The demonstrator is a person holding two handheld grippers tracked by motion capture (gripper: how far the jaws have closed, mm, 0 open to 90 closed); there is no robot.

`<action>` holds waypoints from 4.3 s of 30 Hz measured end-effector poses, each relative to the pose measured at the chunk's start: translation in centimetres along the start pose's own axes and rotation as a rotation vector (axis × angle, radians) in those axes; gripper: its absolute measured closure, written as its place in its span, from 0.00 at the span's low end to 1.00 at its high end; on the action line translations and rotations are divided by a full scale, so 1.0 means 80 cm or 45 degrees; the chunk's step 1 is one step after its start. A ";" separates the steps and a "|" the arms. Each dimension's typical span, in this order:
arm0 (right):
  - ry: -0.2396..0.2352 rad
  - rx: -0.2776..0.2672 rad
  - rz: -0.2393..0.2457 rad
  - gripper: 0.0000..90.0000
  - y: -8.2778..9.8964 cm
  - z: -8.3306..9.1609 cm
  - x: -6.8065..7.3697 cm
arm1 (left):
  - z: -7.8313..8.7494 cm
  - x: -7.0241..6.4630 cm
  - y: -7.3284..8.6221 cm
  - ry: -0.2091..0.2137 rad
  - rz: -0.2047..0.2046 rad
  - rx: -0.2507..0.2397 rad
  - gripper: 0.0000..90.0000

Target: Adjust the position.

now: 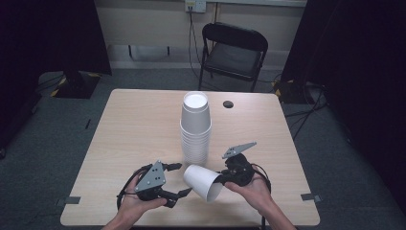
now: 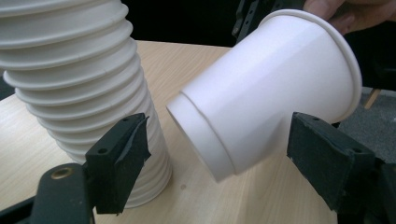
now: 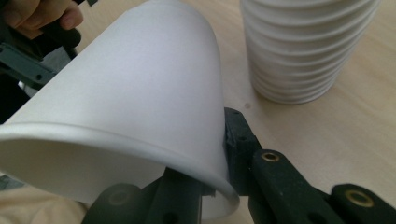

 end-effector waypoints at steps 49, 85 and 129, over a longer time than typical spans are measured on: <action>-0.113 0.400 -0.012 0.94 -0.012 -0.037 0.017 | -0.063 -0.044 0.008 0.208 -0.506 0.326 0.13; -0.104 -0.054 -0.176 0.95 -0.031 0.001 0.009 | -0.044 -0.015 0.000 0.034 -0.113 0.034 0.14; -0.019 -0.422 -0.110 0.64 -0.025 0.031 -0.003 | -0.003 0.033 0.015 -0.105 0.166 -0.102 0.16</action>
Point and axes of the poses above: each handheld gripper's, and its own axes: z roughly backward along the jaws, y roughly out of its underside, x roughly to its left, the point moved 5 cm from there along -z, roughly forward along the jaws, and after that the axes turned 3 degrees about y, right-handed, at the moved point
